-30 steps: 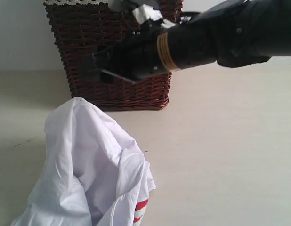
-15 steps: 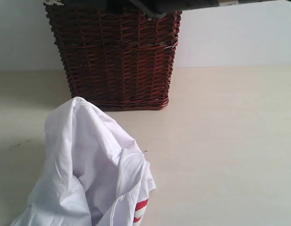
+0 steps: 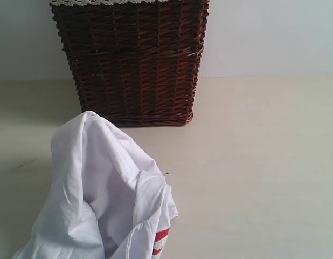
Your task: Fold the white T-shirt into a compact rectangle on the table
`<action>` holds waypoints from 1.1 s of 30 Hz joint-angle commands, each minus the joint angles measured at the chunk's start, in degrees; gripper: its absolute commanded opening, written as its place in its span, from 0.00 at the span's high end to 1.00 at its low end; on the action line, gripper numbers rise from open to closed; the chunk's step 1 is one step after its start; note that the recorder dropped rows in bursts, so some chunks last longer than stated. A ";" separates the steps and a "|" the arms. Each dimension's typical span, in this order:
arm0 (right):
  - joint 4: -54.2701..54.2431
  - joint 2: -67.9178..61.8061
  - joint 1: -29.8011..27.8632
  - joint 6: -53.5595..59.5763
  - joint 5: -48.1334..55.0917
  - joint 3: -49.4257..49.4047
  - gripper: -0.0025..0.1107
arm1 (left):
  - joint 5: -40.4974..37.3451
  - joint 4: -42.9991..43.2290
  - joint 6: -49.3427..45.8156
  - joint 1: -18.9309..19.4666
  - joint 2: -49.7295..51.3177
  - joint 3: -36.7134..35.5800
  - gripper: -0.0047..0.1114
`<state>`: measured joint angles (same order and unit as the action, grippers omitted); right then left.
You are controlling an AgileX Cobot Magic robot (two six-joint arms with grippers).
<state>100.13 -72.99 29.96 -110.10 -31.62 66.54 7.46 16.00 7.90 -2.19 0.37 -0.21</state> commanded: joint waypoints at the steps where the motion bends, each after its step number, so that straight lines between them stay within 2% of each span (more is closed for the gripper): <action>1: -0.18 0.85 -5.52 1.71 0.65 -3.37 0.98 | 15.32 -0.53 14.56 0.23 -0.37 0.21 0.96; 3: -0.18 0.85 -7.94 1.47 0.88 -3.90 0.98 | 16.48 0.55 33.10 0.23 -0.37 0.21 0.96; 5: -0.18 0.85 -10.01 0.17 0.88 -3.75 0.98 | 16.97 6.15 44.30 0.23 -0.37 0.21 0.96; 7: -0.18 0.85 -11.01 -1.07 2.03 -2.81 0.98 | 19.24 21.65 57.35 0.23 0.53 0.33 0.96; 9: -0.18 0.85 -11.28 -2.37 2.04 -1.54 0.98 | 24.18 38.33 71.50 0.23 5.05 3.65 0.96; 11: -0.18 0.85 -11.28 -3.09 0.21 -0.39 0.98 | 30.51 49.81 80.32 0.23 11.28 8.63 0.96; 14: -0.18 1.11 -11.28 -3.67 0.04 0.27 0.98 | 40.91 65.96 84.44 0.23 23.14 15.91 0.96; 16: -0.18 1.61 -11.28 -3.67 0.36 0.27 0.98 | 46.63 71.72 84.27 0.23 32.71 18.73 0.96; 19: -0.18 2.08 -11.28 -3.43 0.63 0.70 0.98 | 53.35 70.98 77.66 -1.24 43.88 17.66 0.95; 21: -0.18 2.23 -11.28 -3.26 0.38 1.46 0.98 | 53.89 68.77 70.55 -5.20 49.85 15.52 0.94; 24: -0.18 2.36 -11.28 -3.11 0.38 2.17 0.98 | 44.40 61.42 61.59 -13.44 56.91 14.04 0.94; 27: -0.18 2.36 -11.28 -2.09 0.38 2.37 0.98 | 27.20 52.73 54.99 -23.03 62.62 16.30 0.94; 30: -0.18 2.36 -11.28 -0.29 0.50 2.37 0.98 | 9.32 45.23 50.26 -32.46 66.34 22.28 0.94; 33: -0.18 2.36 -11.28 1.59 1.97 2.37 0.98 | -2.33 45.64 47.43 -41.68 68.30 29.43 0.94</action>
<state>100.14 -70.92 19.01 -110.61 -31.11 68.52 16.70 64.32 58.86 -36.61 67.14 23.86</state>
